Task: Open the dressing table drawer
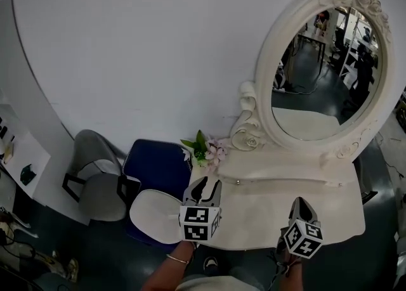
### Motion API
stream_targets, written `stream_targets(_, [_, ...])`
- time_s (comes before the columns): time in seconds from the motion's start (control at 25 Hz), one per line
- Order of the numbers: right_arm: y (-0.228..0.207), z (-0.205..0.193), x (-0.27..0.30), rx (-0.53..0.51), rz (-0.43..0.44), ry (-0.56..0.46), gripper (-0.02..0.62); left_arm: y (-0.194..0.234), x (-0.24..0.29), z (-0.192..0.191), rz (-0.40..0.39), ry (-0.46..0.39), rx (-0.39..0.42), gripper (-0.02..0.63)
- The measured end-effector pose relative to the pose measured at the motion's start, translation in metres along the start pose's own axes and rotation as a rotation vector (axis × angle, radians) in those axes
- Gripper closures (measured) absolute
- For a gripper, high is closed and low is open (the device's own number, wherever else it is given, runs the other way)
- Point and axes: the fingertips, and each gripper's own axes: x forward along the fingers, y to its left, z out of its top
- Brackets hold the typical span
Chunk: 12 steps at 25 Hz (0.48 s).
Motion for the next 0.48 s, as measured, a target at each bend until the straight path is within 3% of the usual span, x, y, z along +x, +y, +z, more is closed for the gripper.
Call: stream_targets(0.48, [0.012,0.011,0.037,-0.060,0.089,0.041,0.589,0.003,0.013,-0.016,0.061,0.038,-0.035,0.453])
